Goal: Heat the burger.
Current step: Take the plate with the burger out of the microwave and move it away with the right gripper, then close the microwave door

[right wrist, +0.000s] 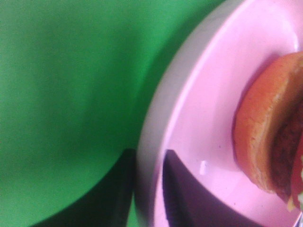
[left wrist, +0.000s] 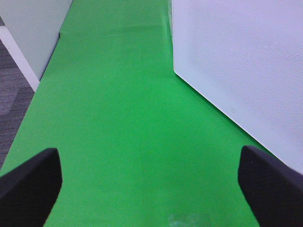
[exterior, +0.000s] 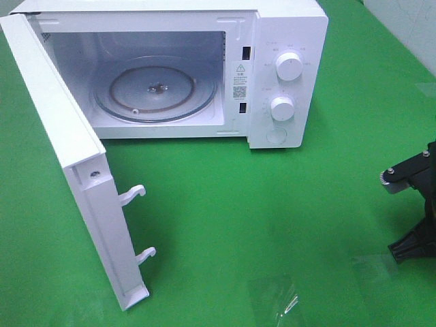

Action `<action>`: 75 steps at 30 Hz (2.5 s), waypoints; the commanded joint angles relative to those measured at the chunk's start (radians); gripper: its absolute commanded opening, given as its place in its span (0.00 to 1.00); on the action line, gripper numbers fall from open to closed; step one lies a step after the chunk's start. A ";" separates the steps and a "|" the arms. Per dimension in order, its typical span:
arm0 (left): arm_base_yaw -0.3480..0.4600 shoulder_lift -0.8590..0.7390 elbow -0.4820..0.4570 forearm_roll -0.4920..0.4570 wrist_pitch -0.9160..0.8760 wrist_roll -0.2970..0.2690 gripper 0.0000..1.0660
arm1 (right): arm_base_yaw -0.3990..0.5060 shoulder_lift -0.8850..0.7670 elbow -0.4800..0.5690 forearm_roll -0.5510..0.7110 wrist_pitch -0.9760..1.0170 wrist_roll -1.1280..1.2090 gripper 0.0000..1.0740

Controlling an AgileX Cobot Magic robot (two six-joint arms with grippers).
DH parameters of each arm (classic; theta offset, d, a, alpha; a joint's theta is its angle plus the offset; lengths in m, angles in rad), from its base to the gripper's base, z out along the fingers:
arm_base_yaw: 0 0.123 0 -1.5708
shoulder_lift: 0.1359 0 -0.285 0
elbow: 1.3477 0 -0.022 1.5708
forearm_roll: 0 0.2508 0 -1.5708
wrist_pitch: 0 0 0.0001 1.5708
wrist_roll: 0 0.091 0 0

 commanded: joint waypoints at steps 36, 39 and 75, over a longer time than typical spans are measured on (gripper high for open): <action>0.001 -0.019 0.003 -0.002 -0.001 -0.001 0.87 | 0.000 -1.038 -0.101 0.983 0.381 -1.009 0.71; 0.001 -0.019 0.003 -0.002 -0.001 -0.001 0.87 | -0.006 -1.188 -0.069 0.976 0.382 -1.009 0.71; 0.001 -0.018 0.003 -0.002 -0.001 -0.001 0.87 | -0.362 -1.732 0.003 0.997 0.363 -0.993 0.71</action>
